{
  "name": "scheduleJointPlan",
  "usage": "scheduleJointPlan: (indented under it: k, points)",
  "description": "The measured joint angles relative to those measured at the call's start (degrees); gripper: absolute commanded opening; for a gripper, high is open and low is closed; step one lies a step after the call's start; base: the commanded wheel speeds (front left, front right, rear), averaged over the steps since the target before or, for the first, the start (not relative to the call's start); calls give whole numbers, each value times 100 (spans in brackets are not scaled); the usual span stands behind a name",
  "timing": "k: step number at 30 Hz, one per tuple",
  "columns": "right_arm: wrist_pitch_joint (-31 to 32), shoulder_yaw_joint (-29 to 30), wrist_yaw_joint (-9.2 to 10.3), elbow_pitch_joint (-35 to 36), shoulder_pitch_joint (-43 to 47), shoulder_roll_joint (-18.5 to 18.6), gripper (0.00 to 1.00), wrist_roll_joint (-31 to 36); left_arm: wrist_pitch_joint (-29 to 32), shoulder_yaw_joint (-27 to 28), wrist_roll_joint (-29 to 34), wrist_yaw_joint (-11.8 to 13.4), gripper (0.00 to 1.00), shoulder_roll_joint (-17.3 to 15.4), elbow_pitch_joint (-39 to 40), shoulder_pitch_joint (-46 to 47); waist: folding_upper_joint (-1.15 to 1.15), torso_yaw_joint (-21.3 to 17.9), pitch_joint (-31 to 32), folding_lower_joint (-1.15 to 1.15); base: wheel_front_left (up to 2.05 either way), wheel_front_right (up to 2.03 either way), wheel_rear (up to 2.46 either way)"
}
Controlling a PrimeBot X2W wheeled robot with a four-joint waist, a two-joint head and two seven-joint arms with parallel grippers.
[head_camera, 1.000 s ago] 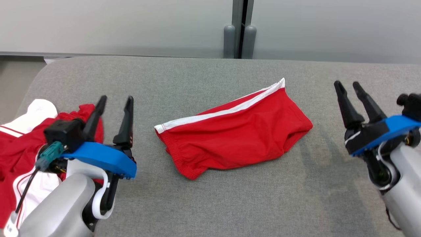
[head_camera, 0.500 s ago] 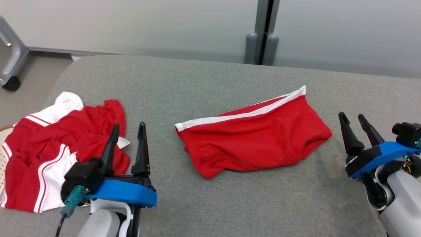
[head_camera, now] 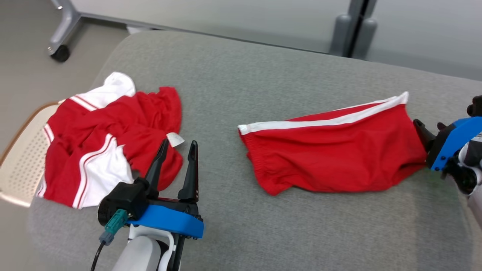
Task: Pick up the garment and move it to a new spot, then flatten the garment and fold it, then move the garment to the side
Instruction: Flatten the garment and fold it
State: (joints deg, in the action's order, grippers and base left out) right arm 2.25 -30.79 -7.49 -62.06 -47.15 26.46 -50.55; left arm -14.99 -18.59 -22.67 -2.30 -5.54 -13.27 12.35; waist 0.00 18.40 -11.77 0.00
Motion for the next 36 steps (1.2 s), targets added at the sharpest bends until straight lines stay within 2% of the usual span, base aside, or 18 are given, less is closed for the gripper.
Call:
scheduleJointPlan:
  k: [8,12,13,14,15,16,26,36]
  points:
    - [1488,-87,1,-673,-347,112,100,-427,0,130,159,-172,100,189,-142,-7,0,527,-222,0,0,0,0]
    - [1884,-158,9,-577,-399,200,100,-571,0,207,210,-227,100,222,-180,-49,0,626,-268,-1,0,0,0]
    - [1887,-180,9,-546,-396,207,82,-598,0,225,211,-230,100,233,-187,-49,0,630,-267,0,0,0,0]
    - [1920,-212,10,-510,-387,208,49,-610,0,244,219,-235,100,237,-196,-49,0,628,-266,0,0,0,0]
    - [1935,-238,10,-486,-381,210,27,-622,0,259,232,-238,100,240,-202,-49,0,623,-264,0,0,0,0]
    - [1938,-264,10,-464,-377,205,0,-651,0,274,246,-253,100,238,-210,-49,0,611,-262,-1,0,0,0]
    - [1527,-480,0,-211,-59,94,0,-888,0,352,349,-307,100,260,-346,-141,1,365,-14,0,0,0,0]
    - [1396,-700,0,80,200,300,0,-1207,0,515,430,-335,100,266,-456,-278,1,-391,272,0,0,0,0]
